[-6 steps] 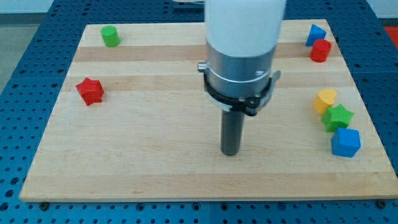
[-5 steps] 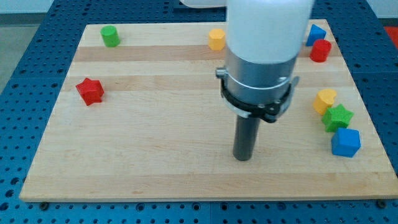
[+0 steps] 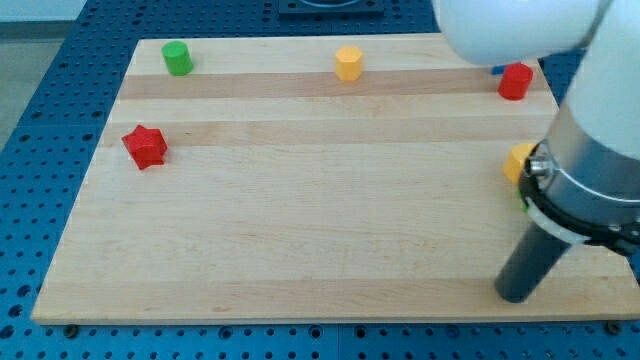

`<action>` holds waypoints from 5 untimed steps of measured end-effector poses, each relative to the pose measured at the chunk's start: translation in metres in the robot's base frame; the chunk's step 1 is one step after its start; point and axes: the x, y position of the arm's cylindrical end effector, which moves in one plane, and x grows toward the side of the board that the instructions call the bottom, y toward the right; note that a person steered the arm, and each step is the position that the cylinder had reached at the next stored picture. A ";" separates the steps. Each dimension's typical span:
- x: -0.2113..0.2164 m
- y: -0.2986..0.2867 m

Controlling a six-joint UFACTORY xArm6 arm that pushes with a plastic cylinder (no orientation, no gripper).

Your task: Move the arm towards the blue cube

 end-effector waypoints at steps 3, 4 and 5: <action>0.000 0.070; -0.001 0.075; -0.017 0.075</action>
